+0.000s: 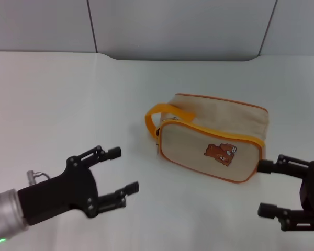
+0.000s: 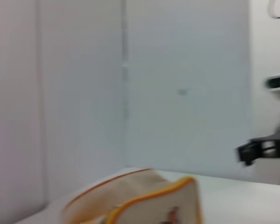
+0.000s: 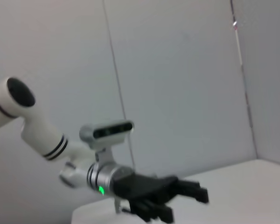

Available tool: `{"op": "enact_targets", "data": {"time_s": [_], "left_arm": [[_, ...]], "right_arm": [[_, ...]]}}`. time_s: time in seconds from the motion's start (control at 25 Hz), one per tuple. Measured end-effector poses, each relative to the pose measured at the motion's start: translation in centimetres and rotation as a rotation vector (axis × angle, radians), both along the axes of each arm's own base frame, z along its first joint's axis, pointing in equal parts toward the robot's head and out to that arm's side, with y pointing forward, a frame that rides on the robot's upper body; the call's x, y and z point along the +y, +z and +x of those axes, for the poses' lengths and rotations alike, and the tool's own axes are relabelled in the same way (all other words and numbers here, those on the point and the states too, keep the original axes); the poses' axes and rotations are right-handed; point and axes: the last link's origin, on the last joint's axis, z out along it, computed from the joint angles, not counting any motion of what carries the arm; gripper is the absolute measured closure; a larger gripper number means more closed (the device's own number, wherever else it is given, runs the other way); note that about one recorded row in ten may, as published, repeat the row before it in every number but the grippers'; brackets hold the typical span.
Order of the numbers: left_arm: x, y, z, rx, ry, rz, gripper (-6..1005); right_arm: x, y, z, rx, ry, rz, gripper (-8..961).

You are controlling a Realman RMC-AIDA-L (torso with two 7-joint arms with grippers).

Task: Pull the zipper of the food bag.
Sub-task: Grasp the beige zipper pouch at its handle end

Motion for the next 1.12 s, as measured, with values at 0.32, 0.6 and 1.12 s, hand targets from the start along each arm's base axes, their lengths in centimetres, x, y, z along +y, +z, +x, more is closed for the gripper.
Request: {"op": "enact_targets", "data": {"time_s": [0.32,0.6,1.12], "left_arm": [[3.2,-4.5,0.4,0.074,0.171,0.160,187],[5.3,-7.7,3.1,0.142,0.160,0.143,188],[7.6,-9.1,4.6,0.145,0.293,0.198,188]], "right_arm": [[0.0,0.2,-0.2,0.026,0.005,0.017,116],[0.1,0.2,-0.4,0.026,0.013,0.014,117],[0.0,-0.1,-0.3,0.024,0.004,0.013,117]]}}
